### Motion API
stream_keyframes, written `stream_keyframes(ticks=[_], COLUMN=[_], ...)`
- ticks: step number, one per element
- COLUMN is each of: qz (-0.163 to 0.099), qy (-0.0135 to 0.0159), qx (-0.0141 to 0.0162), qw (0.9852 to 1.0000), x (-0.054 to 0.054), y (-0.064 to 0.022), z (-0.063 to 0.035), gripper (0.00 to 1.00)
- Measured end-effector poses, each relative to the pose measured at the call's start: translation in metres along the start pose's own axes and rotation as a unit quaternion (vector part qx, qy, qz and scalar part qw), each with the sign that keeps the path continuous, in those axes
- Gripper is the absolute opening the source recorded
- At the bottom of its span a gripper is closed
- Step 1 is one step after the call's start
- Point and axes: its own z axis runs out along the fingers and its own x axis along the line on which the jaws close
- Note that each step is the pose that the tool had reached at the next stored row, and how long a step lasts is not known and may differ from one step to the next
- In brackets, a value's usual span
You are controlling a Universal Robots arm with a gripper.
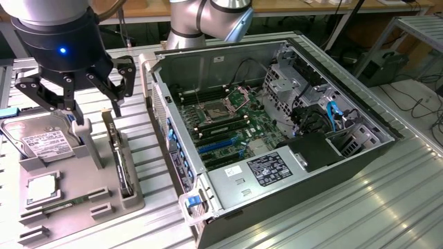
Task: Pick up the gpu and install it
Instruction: 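Pick up the gpu and move the gpu toward the slot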
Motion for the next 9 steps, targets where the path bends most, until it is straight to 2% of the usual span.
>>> stream_keyframes(ticks=[9], qz=[0.0], qy=[0.0016], qx=[0.003], qw=[1.0], x=[-0.0002], y=[-0.0005], z=[0.0063], gripper=[0.6])
